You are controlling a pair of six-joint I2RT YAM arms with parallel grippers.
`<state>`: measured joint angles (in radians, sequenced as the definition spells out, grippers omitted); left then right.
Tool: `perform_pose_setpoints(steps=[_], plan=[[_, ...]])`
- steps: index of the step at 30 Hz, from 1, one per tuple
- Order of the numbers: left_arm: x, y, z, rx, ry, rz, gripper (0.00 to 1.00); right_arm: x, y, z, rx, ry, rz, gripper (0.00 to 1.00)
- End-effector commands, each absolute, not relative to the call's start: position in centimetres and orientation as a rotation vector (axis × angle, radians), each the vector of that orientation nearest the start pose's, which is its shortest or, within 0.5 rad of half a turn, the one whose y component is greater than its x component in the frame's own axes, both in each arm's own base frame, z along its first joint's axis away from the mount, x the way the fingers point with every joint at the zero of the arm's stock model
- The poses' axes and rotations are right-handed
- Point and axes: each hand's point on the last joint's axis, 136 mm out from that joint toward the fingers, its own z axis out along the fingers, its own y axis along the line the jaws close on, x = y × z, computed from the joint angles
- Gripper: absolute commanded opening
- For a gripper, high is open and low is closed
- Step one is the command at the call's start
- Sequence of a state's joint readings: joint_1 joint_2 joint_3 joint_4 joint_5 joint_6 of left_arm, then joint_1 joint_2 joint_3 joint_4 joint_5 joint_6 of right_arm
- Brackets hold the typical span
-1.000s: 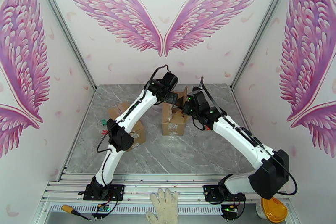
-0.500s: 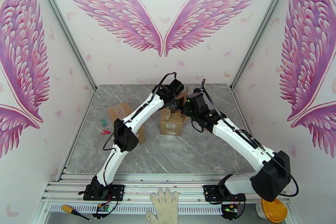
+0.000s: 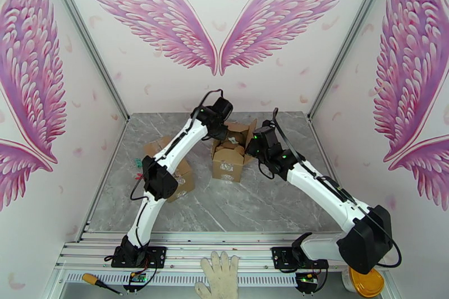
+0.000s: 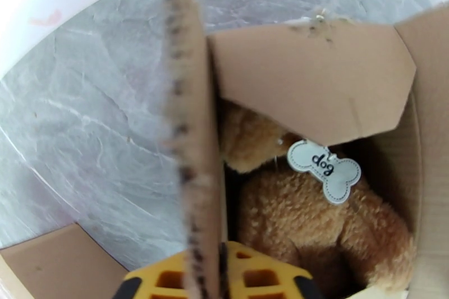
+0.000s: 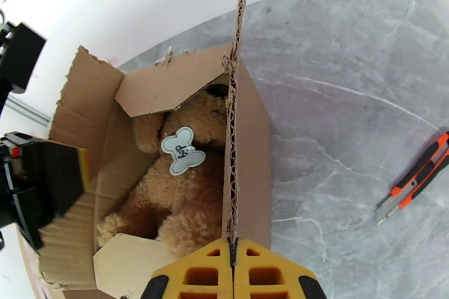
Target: Unpack the express box
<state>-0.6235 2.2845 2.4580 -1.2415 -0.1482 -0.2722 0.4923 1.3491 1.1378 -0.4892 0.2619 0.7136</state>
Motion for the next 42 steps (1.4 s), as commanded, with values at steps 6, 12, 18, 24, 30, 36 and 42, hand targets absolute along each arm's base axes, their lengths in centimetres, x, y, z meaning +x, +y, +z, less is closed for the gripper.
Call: perform_pose_setpoints(steps=[6, 12, 18, 24, 30, 36, 42], plan=[[45.1, -29.9, 24.5, 0.328, 2.512, -0.477, 0.00, 37.0, 12.4, 21.9, 0.364, 2.296, 0.234, 0.08], [45.5, -29.7, 27.9, 0.243, 2.401, -0.510, 0.00, 36.8, 11.7, 29.2, 0.301, 2.169, 0.228, 0.29], [46.0, -30.1, 30.7, 0.189, 2.256, -0.516, 0.00, 36.3, 15.4, 34.2, 0.228, 2.101, 0.434, 0.41], [45.4, -31.7, 31.7, 0.232, 2.173, -0.484, 0.00, 37.1, 20.4, 32.8, 0.151, 2.166, 0.591, 0.44], [45.1, -32.8, 31.2, 0.267, 2.152, -0.473, 0.00, 39.3, 22.6, 25.8, 0.229, 2.307, 0.583, 0.50], [44.6, -33.6, 31.1, 0.305, 2.137, -0.486, 0.00, 39.4, 20.0, 21.0, 0.381, 2.369, 0.435, 0.51], [44.3, -34.4, 30.4, 0.325, 2.134, -0.514, 0.00, 38.9, 17.1, 19.1, 0.512, 2.370, 0.334, 0.51]])
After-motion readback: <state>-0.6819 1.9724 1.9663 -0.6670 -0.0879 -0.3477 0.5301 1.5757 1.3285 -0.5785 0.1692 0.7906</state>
